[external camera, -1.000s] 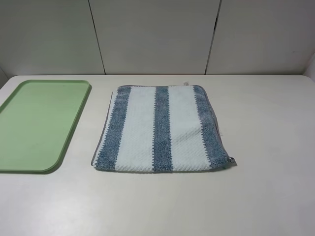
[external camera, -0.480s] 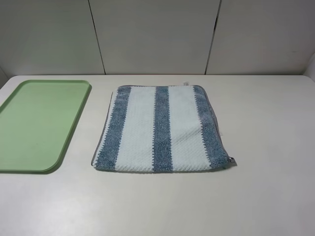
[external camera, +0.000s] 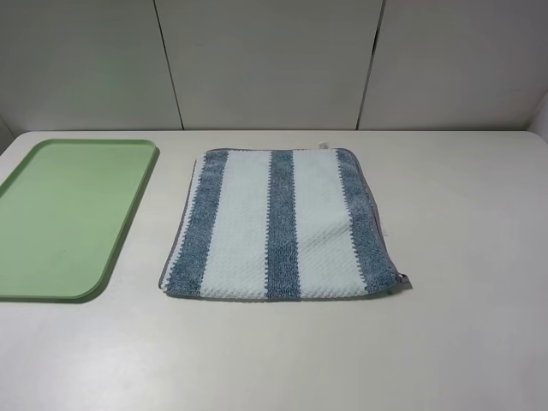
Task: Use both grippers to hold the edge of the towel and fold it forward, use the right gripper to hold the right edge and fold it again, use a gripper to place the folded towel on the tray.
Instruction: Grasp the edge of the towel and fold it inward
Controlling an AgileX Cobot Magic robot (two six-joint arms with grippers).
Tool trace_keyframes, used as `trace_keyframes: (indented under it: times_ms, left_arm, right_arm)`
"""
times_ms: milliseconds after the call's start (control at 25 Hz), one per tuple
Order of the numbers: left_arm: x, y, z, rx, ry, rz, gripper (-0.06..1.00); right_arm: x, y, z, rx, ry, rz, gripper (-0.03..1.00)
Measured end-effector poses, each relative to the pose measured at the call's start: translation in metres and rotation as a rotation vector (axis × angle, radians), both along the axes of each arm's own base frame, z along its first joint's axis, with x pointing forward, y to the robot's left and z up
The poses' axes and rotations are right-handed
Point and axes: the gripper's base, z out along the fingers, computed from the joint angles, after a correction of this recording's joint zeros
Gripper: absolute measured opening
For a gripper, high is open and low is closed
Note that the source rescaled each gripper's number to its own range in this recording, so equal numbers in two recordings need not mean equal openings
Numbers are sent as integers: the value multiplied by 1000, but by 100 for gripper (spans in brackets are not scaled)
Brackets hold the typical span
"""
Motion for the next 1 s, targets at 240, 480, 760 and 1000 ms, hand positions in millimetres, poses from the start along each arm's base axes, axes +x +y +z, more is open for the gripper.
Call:
trace_keyframes:
  times_ms: [240,480,760,1000]
  left_arm:
    - [0,0,0,3,-1,2,100]
    - [0,1,1,6,-11,4,100]
    - [2,2,28,15,-38,12,100]
    - [32,0,65,71,50,5,100]
  right_arm:
    - [0,0,0,2,1,-1,100]
    - [0,0,0,82,23,-39,100]
    - [5,1,15,127,5,-56,100]
    - [37,8,46,82,99,-72,100]
